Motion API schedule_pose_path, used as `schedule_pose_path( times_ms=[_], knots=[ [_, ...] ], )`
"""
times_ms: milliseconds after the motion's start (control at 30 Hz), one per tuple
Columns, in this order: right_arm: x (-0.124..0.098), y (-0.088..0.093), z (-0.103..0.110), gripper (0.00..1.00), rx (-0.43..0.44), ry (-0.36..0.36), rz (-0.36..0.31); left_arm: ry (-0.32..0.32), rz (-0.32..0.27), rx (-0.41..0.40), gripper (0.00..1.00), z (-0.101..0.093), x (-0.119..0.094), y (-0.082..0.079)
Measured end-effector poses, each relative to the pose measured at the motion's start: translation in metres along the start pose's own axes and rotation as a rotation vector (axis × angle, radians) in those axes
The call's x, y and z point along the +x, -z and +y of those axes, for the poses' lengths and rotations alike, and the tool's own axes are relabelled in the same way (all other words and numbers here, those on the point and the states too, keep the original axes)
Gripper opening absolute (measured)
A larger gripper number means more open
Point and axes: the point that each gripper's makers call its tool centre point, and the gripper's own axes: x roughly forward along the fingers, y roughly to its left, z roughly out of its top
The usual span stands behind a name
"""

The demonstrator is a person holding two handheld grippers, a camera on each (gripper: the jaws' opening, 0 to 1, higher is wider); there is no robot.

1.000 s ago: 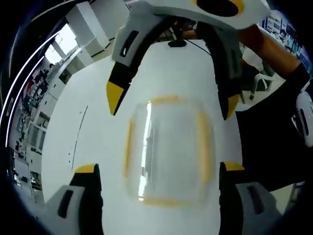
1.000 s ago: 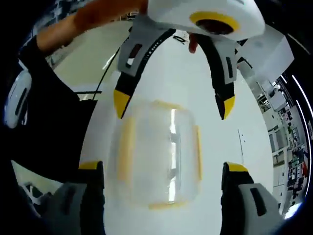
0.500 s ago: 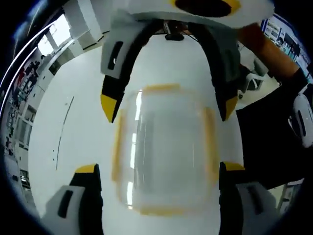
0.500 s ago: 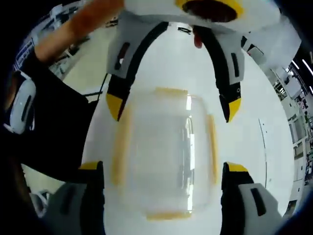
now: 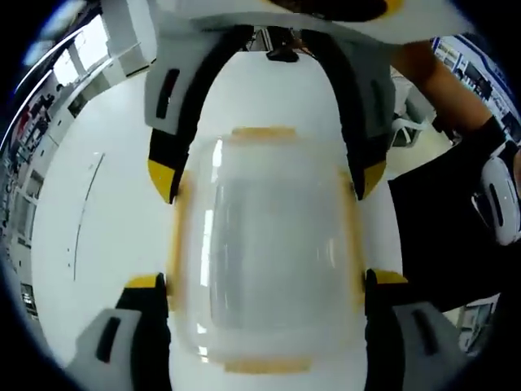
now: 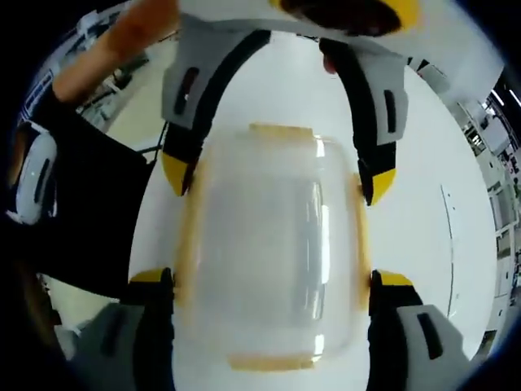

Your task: Snap each plastic latch of the storage box into its locked position after aligning the lid with the box until every specified latch is closed and the lid sits flush.

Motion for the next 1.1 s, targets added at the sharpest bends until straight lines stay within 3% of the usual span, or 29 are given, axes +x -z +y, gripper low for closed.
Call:
schedule_pose_path(
  times_ms=[167, 433, 500, 567, 700, 867, 933, 1100],
  knots=[
    [0.001, 0.0, 0.004, 1.0, -0.01, -0.004, -0.002, 0.014, -0.01, 0.01, 1.0, -0.003, 0.003, 0.0],
    [0.004, 0.0, -0.003, 1.0, 0.001, -0.037, -0.02, 0.032, -0.04, -0.007, 1.0, 0.011, 0.001, -0.001],
    [0.005, -0.001, -0.003, 1.0, 0.004, -0.024, -0.019, 0.019, -0.071, -0.013, 1.0, 0.012, 0.001, -0.003],
    [0.005, -0.001, -0.005, 1.0, 0.006, -0.022, -0.035, 0.018, -0.17, -0.013, 1.0, 0.005, 0.002, -0.007],
    [0.009, -0.003, 0.008, 1.0, 0.012, -0.025, -0.037, 0.035, -0.193, -0.013, 1.0, 0.007, 0.001, -0.009],
    [0.008, -0.005, 0.003, 1.0, 0.01, -0.031, -0.03, 0.034, -0.179, -0.012, 1.0, 0.008, 0.0, -0.009],
    [0.007, -0.006, 0.006, 1.0, 0.011, -0.026, -0.062, 0.009, -0.083, 0.003, 1.0, 0.007, -0.001, -0.004],
    [0.011, -0.008, 0.014, 1.0, 0.01, -0.023, -0.068, 0.031, 0.036, 0.009, 1.0, 0.009, -0.001, 0.003]
  ],
)
